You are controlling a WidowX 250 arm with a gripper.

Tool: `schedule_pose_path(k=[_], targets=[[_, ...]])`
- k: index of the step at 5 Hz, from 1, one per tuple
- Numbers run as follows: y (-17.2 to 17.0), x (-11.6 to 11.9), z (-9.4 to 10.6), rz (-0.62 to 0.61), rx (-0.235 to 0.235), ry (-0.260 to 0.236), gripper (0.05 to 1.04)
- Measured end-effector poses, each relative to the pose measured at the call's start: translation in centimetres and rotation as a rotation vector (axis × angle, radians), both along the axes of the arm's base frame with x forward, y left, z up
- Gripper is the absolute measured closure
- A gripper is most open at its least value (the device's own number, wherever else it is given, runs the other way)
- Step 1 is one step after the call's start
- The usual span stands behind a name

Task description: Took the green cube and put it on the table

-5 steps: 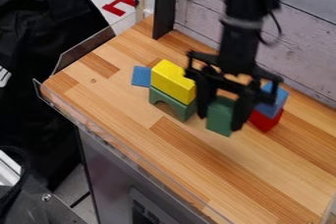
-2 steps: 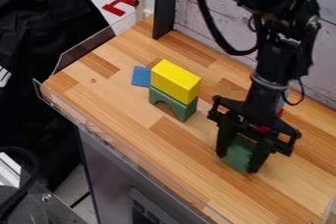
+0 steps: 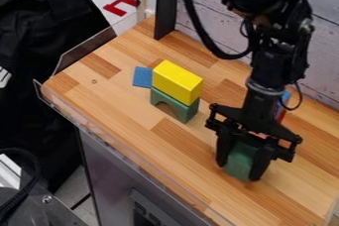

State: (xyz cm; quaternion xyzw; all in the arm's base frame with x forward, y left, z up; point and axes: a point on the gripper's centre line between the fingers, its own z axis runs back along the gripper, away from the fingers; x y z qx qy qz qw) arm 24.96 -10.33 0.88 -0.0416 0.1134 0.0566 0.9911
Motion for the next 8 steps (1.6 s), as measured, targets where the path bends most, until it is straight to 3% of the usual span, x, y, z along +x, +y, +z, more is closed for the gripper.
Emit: schedule_pose_path(k=[1, 2, 3, 4, 5, 6, 7, 8], targets=[[0.6, -0.4, 1.0, 0.048, -0.029, -0.017, 0.162], [1.0, 0.0, 4.0, 0.085, -0.051, -0.093, 0.080], [1.3, 0.8, 7.4, 0.113, -0.036, -0.163, 0.084], [1.4, 1.3, 10.0, 0.095, -0.007, -0.202, 0.084], [2.2, 2.4, 12.7, 0.079, 0.063, -0.233, 0.084], [3.0, 2.9, 14.0, 0.057, 0.119, -0.245, 0.084], [3.4, 3.2, 13.6, 0.052, 0.149, -0.231, 0.084], [3.3, 3.3, 12.6, 0.088, 0.099, -0.177, 0.084]])
